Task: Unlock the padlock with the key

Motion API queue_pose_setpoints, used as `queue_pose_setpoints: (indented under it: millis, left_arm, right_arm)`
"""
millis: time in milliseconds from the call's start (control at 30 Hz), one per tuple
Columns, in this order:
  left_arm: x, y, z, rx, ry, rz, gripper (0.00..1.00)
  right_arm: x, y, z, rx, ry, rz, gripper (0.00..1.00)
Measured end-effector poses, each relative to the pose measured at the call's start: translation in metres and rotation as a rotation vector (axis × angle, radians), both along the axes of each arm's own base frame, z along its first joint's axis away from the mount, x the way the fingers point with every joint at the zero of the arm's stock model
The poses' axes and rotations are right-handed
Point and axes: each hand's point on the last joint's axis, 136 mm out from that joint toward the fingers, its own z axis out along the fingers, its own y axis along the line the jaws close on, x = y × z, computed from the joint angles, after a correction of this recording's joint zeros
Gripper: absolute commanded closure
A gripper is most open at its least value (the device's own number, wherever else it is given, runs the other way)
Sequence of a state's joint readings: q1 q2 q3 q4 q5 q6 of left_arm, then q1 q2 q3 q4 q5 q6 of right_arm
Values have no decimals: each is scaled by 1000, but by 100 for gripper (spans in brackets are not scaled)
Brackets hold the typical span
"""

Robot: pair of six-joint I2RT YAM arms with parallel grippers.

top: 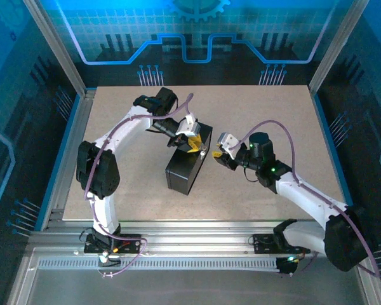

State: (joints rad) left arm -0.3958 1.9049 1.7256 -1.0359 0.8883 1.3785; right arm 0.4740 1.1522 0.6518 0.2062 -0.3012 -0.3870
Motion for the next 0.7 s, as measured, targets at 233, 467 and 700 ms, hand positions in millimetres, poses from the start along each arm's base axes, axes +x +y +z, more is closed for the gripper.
queue_pose_setpoints:
  millis: [233,467,700]
  left_arm:
    - [0,0,0,1,2,0,96]
    - [0,0,0,1,3,0,96]
    - [0,0,0,1,3,0,96]
  right_arm:
    - [-6,15,12,-50,-135,76,71]
    - [-12,24,15,-86,-187,113,72]
    - [-13,34,16,-117,-221,132,77]
